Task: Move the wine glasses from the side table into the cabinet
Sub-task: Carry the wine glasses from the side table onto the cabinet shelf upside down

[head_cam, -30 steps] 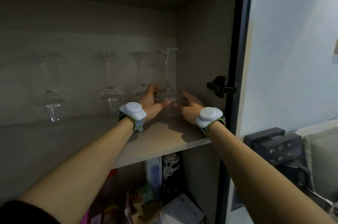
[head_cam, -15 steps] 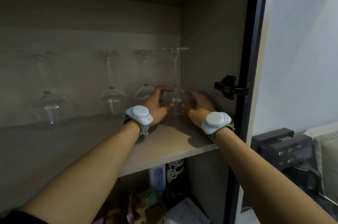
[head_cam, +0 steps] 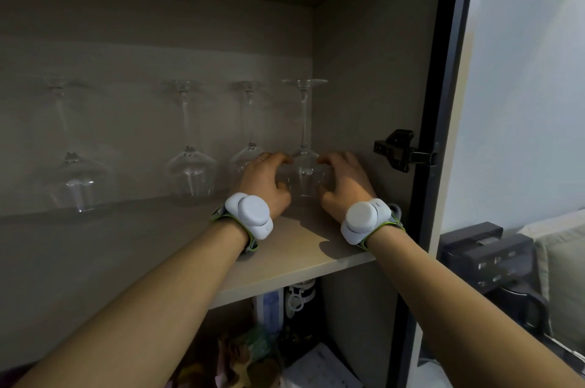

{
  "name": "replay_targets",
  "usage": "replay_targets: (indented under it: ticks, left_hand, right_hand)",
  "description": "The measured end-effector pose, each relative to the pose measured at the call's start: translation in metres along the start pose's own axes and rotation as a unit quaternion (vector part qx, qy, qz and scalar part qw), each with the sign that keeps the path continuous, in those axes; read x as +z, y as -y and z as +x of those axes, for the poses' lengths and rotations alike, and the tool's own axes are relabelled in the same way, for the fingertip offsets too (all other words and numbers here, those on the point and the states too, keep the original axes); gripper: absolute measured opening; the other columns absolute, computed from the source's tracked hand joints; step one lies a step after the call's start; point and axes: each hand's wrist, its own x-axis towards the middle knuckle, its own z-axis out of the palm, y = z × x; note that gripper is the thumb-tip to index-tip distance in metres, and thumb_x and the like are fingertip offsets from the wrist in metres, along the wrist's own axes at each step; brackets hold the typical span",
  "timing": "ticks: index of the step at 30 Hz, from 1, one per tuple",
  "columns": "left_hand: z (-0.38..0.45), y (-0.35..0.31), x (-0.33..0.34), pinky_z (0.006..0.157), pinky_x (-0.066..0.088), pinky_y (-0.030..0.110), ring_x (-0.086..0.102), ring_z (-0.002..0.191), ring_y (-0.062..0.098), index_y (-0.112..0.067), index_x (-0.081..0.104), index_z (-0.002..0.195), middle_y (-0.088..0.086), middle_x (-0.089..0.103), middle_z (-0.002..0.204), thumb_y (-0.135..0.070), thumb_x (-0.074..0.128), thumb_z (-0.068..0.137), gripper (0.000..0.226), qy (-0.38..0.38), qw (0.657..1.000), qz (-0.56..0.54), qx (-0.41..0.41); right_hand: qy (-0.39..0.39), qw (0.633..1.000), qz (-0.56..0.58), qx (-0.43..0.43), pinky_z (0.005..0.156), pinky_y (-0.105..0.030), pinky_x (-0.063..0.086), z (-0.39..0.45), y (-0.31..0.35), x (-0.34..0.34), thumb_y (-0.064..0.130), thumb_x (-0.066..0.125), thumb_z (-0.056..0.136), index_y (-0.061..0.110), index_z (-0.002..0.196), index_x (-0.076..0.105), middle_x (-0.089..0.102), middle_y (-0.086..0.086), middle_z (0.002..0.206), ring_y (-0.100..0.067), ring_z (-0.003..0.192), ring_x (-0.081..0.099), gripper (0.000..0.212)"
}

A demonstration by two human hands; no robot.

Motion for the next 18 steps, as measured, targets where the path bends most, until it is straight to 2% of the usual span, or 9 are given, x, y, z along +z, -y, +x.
replay_targets:
  ticks: [3, 7, 11, 14, 18]
  left_hand:
    - [-0.001, 0.002, -0.001, 0.082, 0.045, 0.023, 0.062, 0.100, 0.030, -0.018, 0.058, 0.129, 0.010, 0.063, 0.121, 0.002, 0.051, 0.076, 0.057, 0.026, 1.000, -0.011, -0.006]
    - [-0.001, 0.001, 0.001, 0.088, 0.041, 0.019, 0.058, 0.116, 0.028, -0.023, 0.049, 0.139, 0.007, 0.059, 0.132, 0.001, 0.050, 0.079, 0.065, 0.073, 0.997, -0.020, -0.007]
    - [0.003, -0.004, 0.002, 0.098, 0.034, 0.017, 0.048, 0.130, 0.026, -0.020, 0.039, 0.146, 0.006, 0.047, 0.146, 0.005, 0.049, 0.081, 0.071, 0.116, 0.993, -0.002, 0.008]
    - [0.007, -0.007, 0.004, 0.111, 0.024, 0.021, 0.030, 0.144, 0.024, -0.017, 0.031, 0.150, 0.005, 0.029, 0.157, 0.004, 0.051, 0.083, 0.073, 0.146, 0.989, 0.031, 0.020]
    - [0.013, -0.005, 0.011, 0.114, 0.025, 0.026, 0.023, 0.147, 0.024, -0.021, 0.021, 0.153, 0.003, 0.014, 0.162, 0.001, 0.052, 0.084, 0.079, 0.182, 0.981, 0.059, 0.000]
  right_hand:
    - [-0.002, 1.000, -0.009, 0.008, 0.091, -0.028, 0.038, 0.001, 0.000, 0.002, 0.008, 0.062, 0.080, 0.008, 0.127, 0.055, 0.048, -0.012, 0.128, -0.031, 0.116, 0.050, 0.047]
    - [0.020, 0.999, -0.028, 0.030, 0.100, -0.033, 0.039, 0.003, -0.001, 0.004, 0.011, 0.061, 0.083, 0.012, 0.135, 0.048, 0.044, -0.011, 0.137, -0.031, 0.125, 0.045, 0.053]
    - [0.031, 0.998, -0.041, 0.046, 0.104, -0.033, 0.035, 0.006, -0.002, 0.005, 0.011, 0.059, 0.084, 0.012, 0.138, 0.044, 0.043, -0.011, 0.140, -0.031, 0.130, 0.041, 0.056]
    - [0.033, 0.998, -0.042, 0.044, 0.106, -0.032, 0.034, 0.007, -0.005, 0.007, 0.009, 0.056, 0.084, 0.011, 0.138, 0.044, 0.045, -0.012, 0.140, -0.031, 0.130, 0.042, 0.056]
    - [0.045, 0.998, -0.032, 0.038, 0.106, -0.035, 0.037, 0.013, -0.007, 0.011, 0.004, 0.052, 0.083, 0.010, 0.135, 0.046, 0.046, -0.013, 0.138, -0.032, 0.129, 0.044, 0.053]
